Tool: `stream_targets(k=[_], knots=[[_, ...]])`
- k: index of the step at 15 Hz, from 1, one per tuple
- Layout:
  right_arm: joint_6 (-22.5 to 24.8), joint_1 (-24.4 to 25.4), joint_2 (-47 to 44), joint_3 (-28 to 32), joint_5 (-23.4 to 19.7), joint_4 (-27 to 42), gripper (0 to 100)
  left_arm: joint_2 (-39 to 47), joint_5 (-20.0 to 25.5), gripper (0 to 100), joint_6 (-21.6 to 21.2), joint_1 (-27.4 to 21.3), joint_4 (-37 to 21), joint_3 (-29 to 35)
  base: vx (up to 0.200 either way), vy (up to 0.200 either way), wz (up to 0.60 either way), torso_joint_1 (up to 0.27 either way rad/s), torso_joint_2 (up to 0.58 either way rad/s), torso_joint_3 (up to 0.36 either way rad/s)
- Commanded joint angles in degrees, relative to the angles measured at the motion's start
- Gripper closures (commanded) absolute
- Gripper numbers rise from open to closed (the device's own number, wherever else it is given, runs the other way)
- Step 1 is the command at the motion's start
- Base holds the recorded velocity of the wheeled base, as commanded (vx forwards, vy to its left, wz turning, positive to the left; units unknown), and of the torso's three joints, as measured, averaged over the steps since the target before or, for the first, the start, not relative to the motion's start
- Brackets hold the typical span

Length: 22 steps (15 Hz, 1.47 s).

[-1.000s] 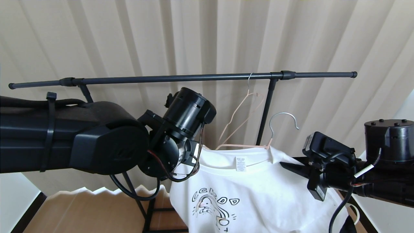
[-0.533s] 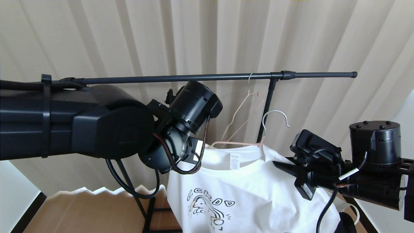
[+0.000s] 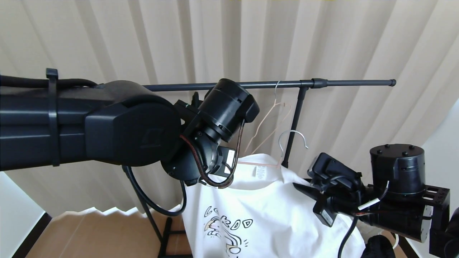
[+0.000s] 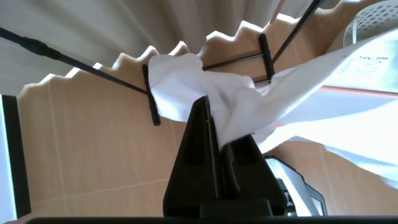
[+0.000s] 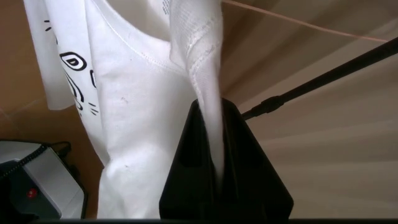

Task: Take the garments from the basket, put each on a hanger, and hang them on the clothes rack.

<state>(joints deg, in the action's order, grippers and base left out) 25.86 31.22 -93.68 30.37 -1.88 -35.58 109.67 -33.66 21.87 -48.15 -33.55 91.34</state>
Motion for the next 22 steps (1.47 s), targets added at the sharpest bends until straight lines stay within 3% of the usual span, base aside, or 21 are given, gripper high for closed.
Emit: stream_targets(k=[1,6,8,11,17,22], knots=[[-1.42,1.91,-2.12,0.13,0.73,-0.01,100,0.11,0.00,100,0.54,-0.27,-0.55,1.29,0.000,0.000,0.00,0.000,0.00,0.000],[-3.44,3.15,-8.09,-1.36,5.04,-8.71,100,-0.15,2.72,100,3.88,-1.33,-2.57,4.54,0.000,0.000,0.00,0.000,0.00,0.000],[-3.00,3.23,-8.27,-1.54,9.00,-8.98,100,-0.42,2.54,100,3.88,-1.33,-2.66,3.93,0.000,0.000,0.00,0.000,0.00,0.000],[-2.21,3.06,-6.42,-1.45,11.11,-9.59,100,-0.95,1.84,100,3.44,-1.33,-2.75,2.26,0.000,0.000,0.00,0.000,0.00,0.000],[-1.69,2.88,2.63,-1.71,10.93,-9.68,100,0.64,-1.67,100,3.00,-0.89,-2.49,-1.08,0.000,0.000,0.00,0.000,0.00,0.000],[-1.77,3.32,-4.66,-1.27,11.46,-10.12,100,0.37,-1.41,100,3.53,-3.44,-2.75,4.11,0.000,0.000,0.00,0.000,0.00,0.000]])
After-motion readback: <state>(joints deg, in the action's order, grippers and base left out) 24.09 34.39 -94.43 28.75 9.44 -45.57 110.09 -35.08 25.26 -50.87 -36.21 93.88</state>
